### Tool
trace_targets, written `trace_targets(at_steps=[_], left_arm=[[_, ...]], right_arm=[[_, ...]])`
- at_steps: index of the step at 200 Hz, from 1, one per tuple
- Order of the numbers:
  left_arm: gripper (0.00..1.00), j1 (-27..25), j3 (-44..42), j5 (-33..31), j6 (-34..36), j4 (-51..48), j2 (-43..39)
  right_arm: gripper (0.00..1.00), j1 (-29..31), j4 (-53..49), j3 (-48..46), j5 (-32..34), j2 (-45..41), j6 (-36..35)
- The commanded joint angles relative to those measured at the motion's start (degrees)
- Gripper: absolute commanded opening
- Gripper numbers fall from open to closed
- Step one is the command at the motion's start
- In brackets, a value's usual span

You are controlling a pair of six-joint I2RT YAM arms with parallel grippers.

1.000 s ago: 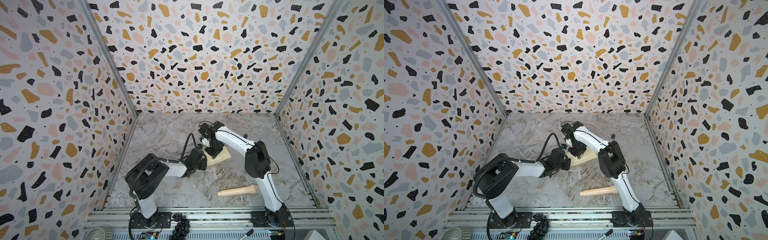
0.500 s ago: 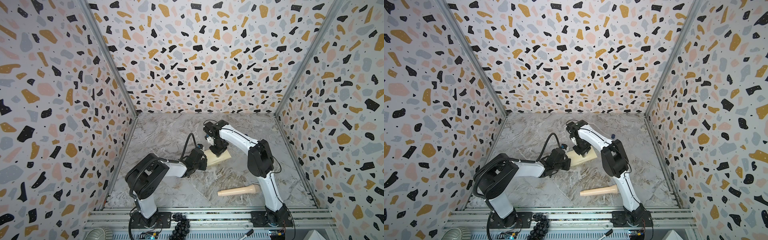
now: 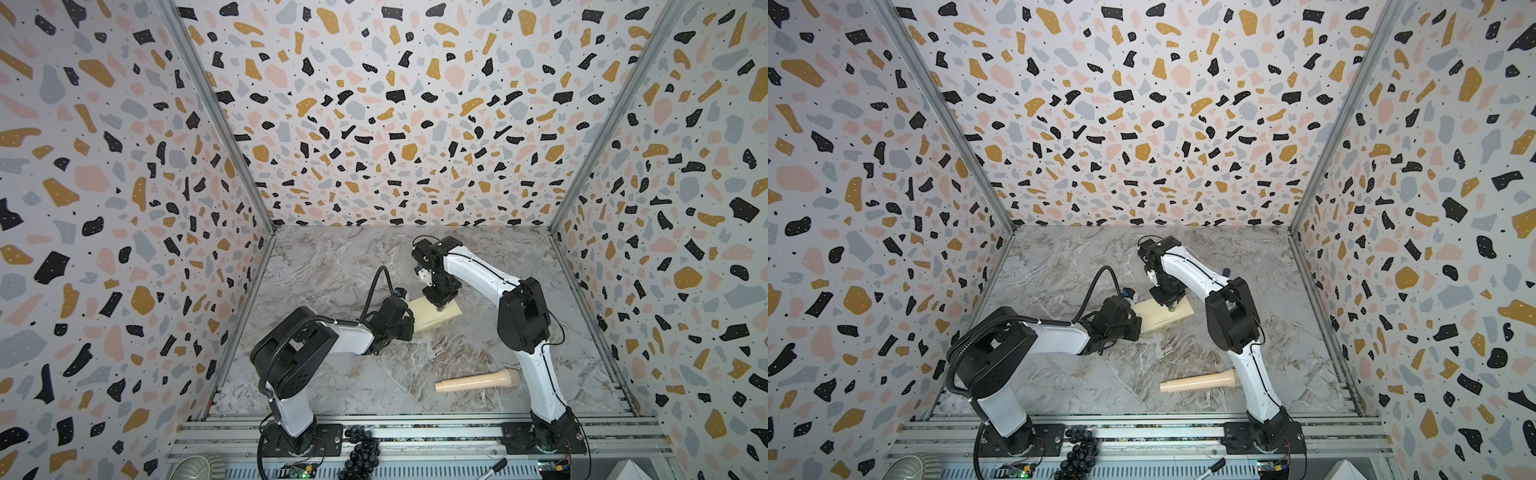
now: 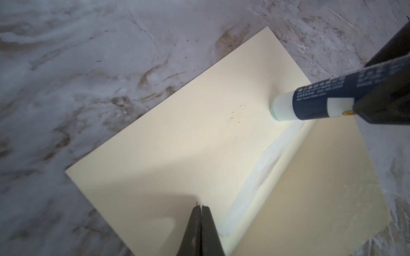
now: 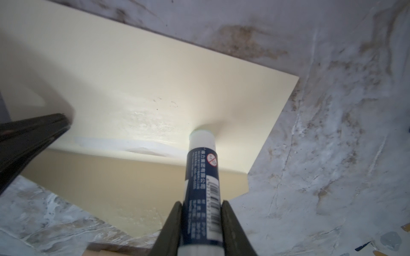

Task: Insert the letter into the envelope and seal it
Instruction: 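Lift the glue stick off the envelope flap with the right gripper, then raise the glue stick with the right gripper while the left gripper rises toward it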

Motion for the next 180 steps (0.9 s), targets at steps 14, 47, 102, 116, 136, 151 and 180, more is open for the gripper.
trace_targets(at_steps=[14,47,102,116,136,151,180], left_arm=[[0.0,0.34,-1.19,-3.1,0.86,-9.44,1.68],[0.0,0.26,-0.81,-3.56,0.78,-10.54,2.22],[0.0,0.26,1.01,-4.77,1.44,-12.75,-0.83],[0.0,0.26,2.1,-4.83,2.06,-13.11,-2.86],[0.0,0.26,4.67,-5.97,2.48,-14.09,-6.45],[0.03,0.26,7.31,-6.66,2.97,-14.93,-9.45],[0.23,0.25,10.92,-6.62,3.44,-14.07,-15.95]], right_arm=[[0.0,-0.24,4.12,3.13,-4.37,-10.26,-1.55],[0.0,-0.43,8.62,0.16,-6.05,-16.53,-2.75],[0.0,-1.61,22.96,-11.54,-9.13,-30.75,-4.18],[0.0,-1.8,28.05,-16.16,-9.66,-35.14,-4.44],[0.0,-2.3,36.51,-23.97,-10.1,-41.66,-4.63],[0.0,-2.71,43.0,-29.98,-10.6,-46.62,-4.36],[0.0,-3.48,56.18,-40.43,-11.78,-55.23,-3.36]])
